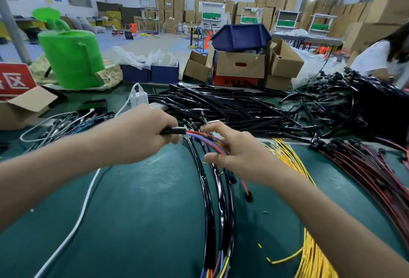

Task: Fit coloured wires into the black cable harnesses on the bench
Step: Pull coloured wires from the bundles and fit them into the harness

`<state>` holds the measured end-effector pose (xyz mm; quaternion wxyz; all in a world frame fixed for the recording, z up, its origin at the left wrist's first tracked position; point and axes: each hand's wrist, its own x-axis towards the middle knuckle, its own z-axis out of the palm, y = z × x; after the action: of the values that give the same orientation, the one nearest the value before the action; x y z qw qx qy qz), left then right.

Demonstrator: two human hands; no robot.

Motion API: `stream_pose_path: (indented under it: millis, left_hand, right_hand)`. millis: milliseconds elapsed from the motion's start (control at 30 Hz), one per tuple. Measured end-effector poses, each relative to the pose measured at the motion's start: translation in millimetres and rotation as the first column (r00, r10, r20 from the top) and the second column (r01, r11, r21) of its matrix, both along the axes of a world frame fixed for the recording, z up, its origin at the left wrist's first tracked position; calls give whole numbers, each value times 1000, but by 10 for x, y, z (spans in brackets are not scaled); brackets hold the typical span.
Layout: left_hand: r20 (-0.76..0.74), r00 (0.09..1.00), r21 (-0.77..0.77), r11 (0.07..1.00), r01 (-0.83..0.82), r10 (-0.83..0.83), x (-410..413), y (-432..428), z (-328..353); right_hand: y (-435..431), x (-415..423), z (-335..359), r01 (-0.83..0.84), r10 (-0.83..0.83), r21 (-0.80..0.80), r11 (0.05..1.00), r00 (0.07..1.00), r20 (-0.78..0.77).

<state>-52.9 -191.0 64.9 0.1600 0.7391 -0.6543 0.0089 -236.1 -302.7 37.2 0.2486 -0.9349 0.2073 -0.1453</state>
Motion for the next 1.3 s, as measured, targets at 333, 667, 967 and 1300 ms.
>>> stream_pose_path:
  millis: [333, 667, 967, 1300]
  left_hand:
    - [243, 970, 240, 969, -64, 4, -194, -79, -170]
    - [266, 964, 250, 966, -61, -8, -680, -232, -353]
    - [118, 988, -119, 987, 112, -98, -599, -153, -212]
    - [-221, 935, -136, 958, 253, -278, -298, 55, -361]
  right_hand:
    - [23, 102, 124, -136, -103, -765, 630, 961, -255]
    - [296, 37, -34, 1, -37, -625, 781, 998, -45]
    - [196, -90, -7, 32, 47, -526, 850, 989, 137]
    - [-291, -639, -7, 247, -339, -661, 708, 941, -12]
